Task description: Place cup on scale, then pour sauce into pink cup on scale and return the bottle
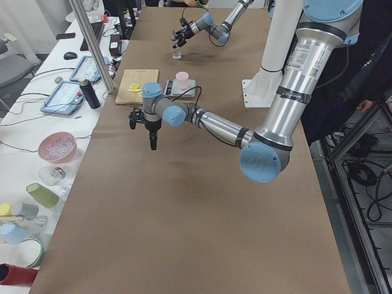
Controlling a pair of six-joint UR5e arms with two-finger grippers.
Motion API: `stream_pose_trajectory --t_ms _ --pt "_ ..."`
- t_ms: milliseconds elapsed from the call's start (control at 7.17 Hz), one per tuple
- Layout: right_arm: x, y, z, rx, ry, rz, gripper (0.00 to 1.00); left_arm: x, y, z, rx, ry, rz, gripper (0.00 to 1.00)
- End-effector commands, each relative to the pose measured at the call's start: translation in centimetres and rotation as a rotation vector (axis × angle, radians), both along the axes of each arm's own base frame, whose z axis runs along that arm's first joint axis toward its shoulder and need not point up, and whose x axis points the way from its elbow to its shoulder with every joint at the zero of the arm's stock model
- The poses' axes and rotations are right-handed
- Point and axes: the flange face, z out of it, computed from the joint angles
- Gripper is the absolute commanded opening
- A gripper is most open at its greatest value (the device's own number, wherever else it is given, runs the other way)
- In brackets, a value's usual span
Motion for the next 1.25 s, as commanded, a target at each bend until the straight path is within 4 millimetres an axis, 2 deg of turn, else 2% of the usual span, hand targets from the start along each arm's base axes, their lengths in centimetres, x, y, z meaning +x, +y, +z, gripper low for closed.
stream_pose_trajectory --t_ms 0,279,558,837,976,1115 --pt "2.9 2.4 1.4 -0.014 0.015 -0.010 1.00 0.0 0.0 0.1 -0.002 -0.001 0.000 0.98" --pt "4.9 4.3 0.4 -0.012 -0.013 -0.018 1.00 0.0 0.0 0.2 -0.003 -0.002 0.000 0.98" --pt "5.9 5.3 -0.1 -0.008 -0.021 -0.024 1.00 0.0 0.0 0.2 -0.005 -0.003 0.000 0.98" --pt "10.6 9.6 -2.4 -0.015 -0.047 -0.102 1.00 0.0 0.0 0.4 -0.006 -0.003 0.000 0.98" --pt "12.6 11.1 -3.3 -0.027 -0.057 -0.137 1.00 0.0 0.0 0.3 -0.005 -0.003 0.000 0.98" --pt "15.6 10.1 -3.1 -0.076 -0.066 -0.184 1.00 0.0 0.0 0.2 -0.002 -0.001 0.000 0.98"
